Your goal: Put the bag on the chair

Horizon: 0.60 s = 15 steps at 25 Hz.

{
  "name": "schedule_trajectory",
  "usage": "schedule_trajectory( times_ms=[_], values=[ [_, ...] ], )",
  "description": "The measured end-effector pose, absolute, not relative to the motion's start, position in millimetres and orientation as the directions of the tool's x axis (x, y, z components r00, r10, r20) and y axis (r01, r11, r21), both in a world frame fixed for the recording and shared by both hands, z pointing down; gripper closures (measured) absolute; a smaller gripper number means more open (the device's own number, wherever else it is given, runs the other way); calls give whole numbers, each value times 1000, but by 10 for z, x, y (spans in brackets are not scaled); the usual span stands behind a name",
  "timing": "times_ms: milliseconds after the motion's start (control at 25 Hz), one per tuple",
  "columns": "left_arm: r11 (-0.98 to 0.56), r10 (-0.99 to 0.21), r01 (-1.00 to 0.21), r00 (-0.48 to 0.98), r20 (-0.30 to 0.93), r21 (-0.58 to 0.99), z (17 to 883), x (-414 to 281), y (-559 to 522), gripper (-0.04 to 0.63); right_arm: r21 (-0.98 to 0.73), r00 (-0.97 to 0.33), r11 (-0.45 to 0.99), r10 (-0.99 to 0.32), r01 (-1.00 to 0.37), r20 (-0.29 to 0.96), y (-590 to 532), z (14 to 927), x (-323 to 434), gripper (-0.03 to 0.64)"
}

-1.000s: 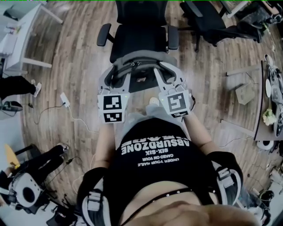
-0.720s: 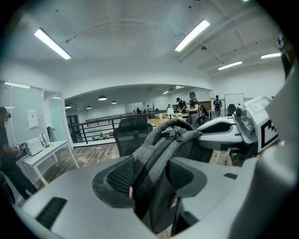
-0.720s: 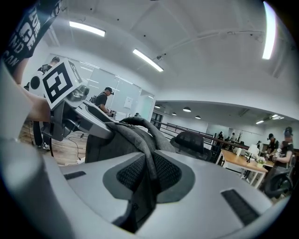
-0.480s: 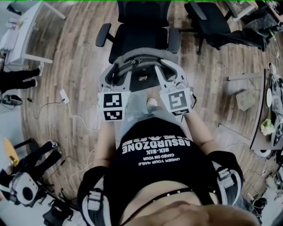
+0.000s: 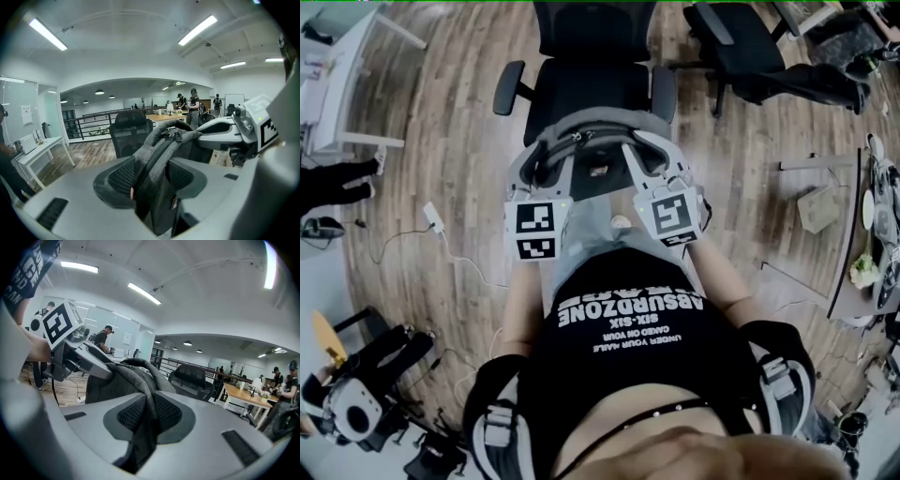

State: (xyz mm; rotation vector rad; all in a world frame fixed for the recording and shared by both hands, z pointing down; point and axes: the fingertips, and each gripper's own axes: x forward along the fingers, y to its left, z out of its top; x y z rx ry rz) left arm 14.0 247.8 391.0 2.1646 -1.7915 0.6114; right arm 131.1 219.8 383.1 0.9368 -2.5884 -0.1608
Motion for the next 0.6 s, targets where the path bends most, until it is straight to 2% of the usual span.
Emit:
schedule_trajectory(
  times_ms=[600],
  values=[
    [-277,-864,-960,235,445,-31,3851,-416,1208,391,263,-658,724,-689,-637,304,998,3726,762,554]
  ],
)
